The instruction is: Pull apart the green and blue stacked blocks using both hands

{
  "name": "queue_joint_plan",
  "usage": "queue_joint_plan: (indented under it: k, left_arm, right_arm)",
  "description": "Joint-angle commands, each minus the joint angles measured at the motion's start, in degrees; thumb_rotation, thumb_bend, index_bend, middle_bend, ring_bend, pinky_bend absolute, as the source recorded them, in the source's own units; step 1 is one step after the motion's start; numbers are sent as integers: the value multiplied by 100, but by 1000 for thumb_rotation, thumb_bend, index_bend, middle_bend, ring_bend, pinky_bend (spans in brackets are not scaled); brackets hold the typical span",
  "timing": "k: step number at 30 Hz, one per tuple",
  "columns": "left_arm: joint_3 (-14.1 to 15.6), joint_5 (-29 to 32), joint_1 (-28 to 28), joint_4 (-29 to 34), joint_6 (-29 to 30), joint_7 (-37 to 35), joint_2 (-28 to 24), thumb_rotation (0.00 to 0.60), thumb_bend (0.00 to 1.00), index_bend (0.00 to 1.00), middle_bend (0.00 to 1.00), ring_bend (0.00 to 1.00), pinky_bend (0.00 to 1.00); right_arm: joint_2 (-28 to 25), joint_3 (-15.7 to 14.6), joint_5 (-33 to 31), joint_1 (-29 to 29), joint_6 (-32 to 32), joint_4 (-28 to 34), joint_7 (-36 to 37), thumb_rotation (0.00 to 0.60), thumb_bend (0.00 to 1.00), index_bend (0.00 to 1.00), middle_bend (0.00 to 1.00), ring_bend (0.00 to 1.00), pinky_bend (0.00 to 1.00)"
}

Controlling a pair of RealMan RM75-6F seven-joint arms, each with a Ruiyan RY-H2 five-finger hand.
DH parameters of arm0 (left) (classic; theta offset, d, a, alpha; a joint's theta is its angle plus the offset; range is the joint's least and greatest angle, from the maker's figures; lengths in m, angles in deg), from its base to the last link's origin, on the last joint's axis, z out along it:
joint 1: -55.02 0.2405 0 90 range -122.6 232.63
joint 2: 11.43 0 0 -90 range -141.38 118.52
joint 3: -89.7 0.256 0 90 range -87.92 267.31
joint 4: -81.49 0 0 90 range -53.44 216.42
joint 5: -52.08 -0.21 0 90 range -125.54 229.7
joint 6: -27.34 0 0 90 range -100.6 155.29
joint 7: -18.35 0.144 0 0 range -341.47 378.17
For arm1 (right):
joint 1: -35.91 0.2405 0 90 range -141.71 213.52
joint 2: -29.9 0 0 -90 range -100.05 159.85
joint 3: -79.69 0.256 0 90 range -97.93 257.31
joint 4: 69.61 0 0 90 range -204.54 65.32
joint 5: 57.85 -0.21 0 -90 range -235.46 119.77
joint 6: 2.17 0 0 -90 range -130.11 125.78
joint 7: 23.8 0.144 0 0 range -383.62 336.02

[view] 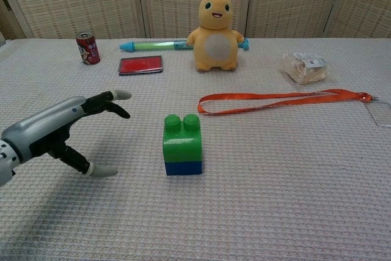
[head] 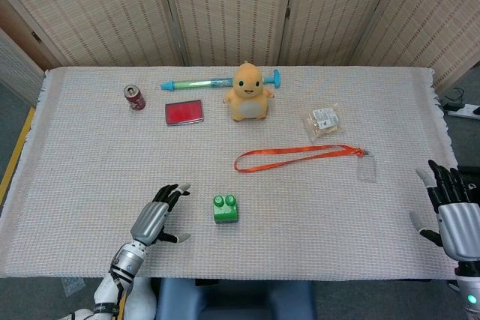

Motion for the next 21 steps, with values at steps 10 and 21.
queue_joint_plan:
  k: [10,21]
  left_arm:
    - [-218,-42,-256,-965,209,-409,859,600,143,81,305,68,0]
    - [-280,5,-433,-1202,181,-500,1285,600,145,104,310,79,0]
  right_arm:
    - [-146,-30,-12,6,105,62,298,600,363,0,0,0,0]
    - [-228,15,-129,6,165,93,473,600,363,0,0,0,0]
